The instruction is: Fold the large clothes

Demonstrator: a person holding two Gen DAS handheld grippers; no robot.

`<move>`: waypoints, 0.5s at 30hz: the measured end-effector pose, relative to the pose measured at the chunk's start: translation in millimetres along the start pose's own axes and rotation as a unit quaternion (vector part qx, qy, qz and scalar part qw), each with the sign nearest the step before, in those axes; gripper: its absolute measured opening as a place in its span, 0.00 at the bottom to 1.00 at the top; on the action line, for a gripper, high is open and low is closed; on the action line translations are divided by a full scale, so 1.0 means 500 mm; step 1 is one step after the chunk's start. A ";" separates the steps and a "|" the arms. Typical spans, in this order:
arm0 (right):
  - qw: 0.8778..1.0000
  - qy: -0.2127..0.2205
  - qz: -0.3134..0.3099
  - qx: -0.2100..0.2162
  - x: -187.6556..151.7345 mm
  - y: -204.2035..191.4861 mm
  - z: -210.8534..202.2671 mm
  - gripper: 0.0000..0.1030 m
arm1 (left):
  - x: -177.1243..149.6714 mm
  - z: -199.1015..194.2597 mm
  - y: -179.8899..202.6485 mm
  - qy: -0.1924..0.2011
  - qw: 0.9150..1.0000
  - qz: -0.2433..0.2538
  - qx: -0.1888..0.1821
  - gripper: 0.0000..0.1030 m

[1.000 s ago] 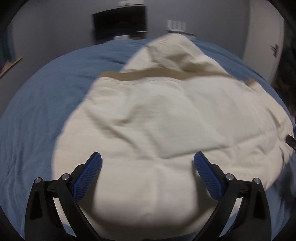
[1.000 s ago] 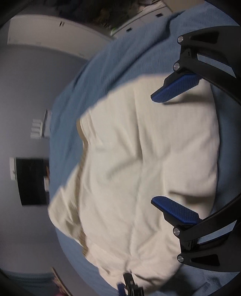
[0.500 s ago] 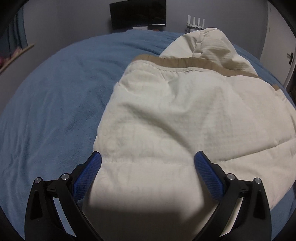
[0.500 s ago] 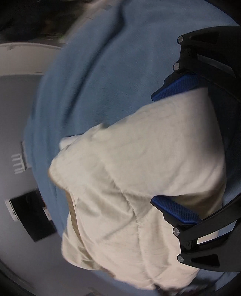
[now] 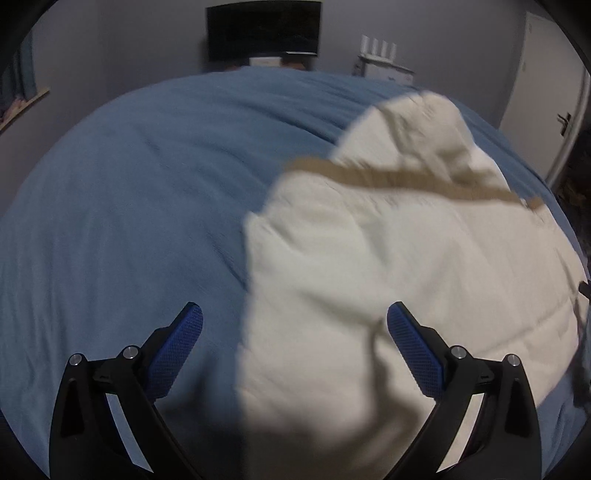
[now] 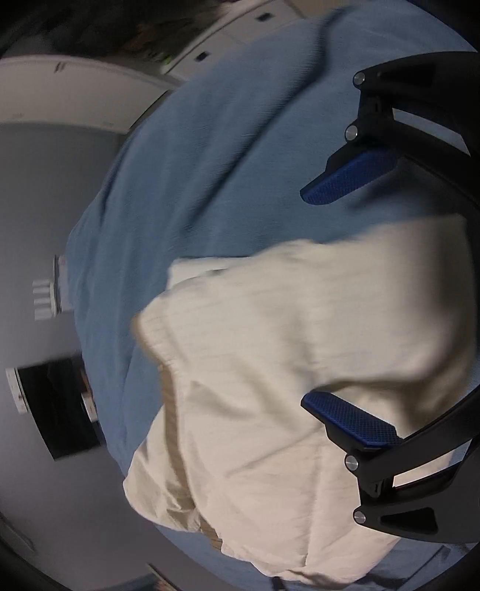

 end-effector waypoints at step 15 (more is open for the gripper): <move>0.996 -0.019 -0.083 0.032 0.119 0.005 0.094 0.92 | 0.070 0.114 -0.011 -0.028 0.999 0.016 -0.036 0.81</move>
Point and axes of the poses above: each gripper's, at about its wrist camera, not at the fingertips, and z roughly the way its jaws point, y to its right, x to its top, the point moved 1 cm from there along z, roughly the way its jaws point, and after that the axes turned 8 degrees about -y, right-handed, at the moved point
